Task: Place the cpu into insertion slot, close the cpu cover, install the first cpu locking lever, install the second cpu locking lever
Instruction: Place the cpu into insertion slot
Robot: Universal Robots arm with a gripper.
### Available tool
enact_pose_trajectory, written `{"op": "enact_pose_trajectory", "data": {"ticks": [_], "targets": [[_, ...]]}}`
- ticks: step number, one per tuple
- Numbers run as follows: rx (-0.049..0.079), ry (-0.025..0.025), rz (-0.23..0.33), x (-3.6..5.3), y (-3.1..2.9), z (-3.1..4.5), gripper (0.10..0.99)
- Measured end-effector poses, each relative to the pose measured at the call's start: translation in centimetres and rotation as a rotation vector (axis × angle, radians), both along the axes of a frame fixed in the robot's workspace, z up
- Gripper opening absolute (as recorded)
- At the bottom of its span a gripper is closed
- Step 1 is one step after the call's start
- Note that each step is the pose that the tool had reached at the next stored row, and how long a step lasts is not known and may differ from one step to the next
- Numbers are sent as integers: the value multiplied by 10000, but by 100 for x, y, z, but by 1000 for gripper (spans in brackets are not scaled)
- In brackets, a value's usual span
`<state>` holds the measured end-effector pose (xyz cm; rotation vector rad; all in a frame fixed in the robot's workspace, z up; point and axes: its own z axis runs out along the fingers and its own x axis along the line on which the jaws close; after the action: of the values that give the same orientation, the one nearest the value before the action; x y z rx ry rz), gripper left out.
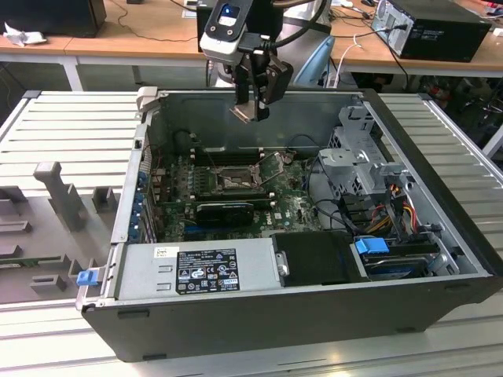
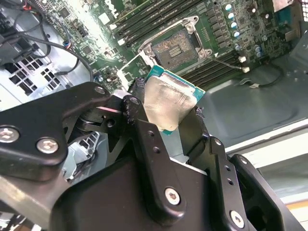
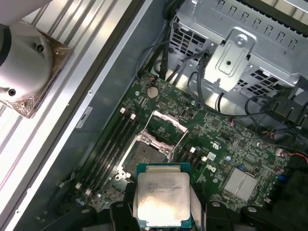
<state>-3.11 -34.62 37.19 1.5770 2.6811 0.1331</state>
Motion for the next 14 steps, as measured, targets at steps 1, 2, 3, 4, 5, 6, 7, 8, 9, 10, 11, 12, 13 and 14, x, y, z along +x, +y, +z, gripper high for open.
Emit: {"op": "enact_pose_trajectory", "data": {"ticks": [1,2,3,4,5,6,7,8,9,10,11,12,13,14], "targets": [[0,0,-64,0,0,0,525],[0,0,-135,0,0,0,525],[0,0,-213,0,0,0,525],[0,0,-267,0,0,0,525],[0,0,-362,0,0,0,525],[0,0,-474,0,0,-1,525],[0,0,-554,0,0,-1,525],[-1,0,-630,0,0,-1,525],[0,0,-669,0,0,-1,525],[0,0,-720,0,0,-1,525],[0,0,-780,0,0,-1,525],[0,1,-826,0,0,-1,525],[0,0,-912,0,0,-1,525],[0,0,-982,0,0,-1,525]]}}
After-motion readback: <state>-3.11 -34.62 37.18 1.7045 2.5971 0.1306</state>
